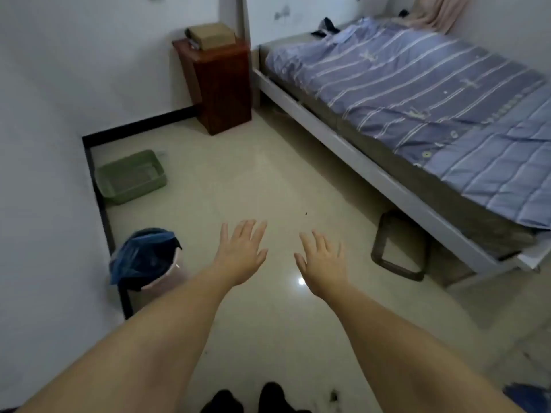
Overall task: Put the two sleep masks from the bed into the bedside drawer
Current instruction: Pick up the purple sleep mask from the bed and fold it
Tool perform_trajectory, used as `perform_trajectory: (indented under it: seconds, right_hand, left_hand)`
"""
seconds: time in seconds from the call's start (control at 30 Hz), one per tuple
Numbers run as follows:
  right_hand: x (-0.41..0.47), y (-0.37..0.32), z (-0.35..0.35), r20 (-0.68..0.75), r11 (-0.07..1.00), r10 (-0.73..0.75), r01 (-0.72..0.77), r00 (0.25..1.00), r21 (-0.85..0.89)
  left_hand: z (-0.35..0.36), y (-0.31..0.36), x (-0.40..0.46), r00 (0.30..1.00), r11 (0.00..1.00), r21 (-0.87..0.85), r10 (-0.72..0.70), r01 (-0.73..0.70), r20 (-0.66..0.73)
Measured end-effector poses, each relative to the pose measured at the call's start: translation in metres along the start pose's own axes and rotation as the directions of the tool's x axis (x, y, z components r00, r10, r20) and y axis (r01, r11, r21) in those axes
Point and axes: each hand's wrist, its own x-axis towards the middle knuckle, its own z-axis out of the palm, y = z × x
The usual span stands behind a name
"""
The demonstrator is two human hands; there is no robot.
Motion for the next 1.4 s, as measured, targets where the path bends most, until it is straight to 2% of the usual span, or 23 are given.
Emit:
perform_trajectory:
  seconds: [0.23, 0.33, 0.47, 0.73, 0.93, 1.17, 1.4]
  right_hand:
    - [-0.007, 0.006, 0.057, 0.182, 0.999, 0.036, -0.031, 0.983, -0.032]
    - [0.021, 0.002, 0.058, 0.247, 0.998, 0.059, -0.055, 0.967, -0.025]
    - [0.087, -0.006, 0.048, 0.258, 0.997, 0.075, -0.072, 0.963, -0.019]
    - [0.259, -0.029, -0.020, 0.193, 0.989, 0.148, -0.147, 0.970, -0.018]
    - [0.374, -0.032, -0.062, 0.155, 0.983, 0.179, -0.182, 0.972, 0.007]
    - [0.545, 0.002, -0.099, 0.105, 0.978, 0.201, -0.205, 0.974, 0.029]
    - [0.742, 0.043, -0.163, 0.098, 0.978, 0.206, -0.207, 0.974, 0.003]
  left_hand:
    - [0.049, -0.001, -0.011, 0.982, 0.996, -0.056, -0.062, 0.073, 0.177]
    - [0.056, -0.013, 0.009, 0.971, 0.985, -0.114, -0.100, 0.127, 0.219]
    - [0.055, -0.046, 0.060, 0.963, 0.970, -0.175, -0.122, 0.166, 0.239]
    - [0.004, -0.125, 0.228, 0.972, 0.967, -0.207, -0.106, 0.150, 0.208]
    - [-0.035, -0.160, 0.354, 0.978, 0.968, -0.213, -0.093, 0.132, 0.185]
    - [-0.062, -0.183, 0.535, 0.984, 0.977, -0.192, -0.055, 0.088, 0.168]
    - [-0.121, -0.189, 0.736, 0.996, 0.968, -0.243, -0.047, 0.064, 0.076]
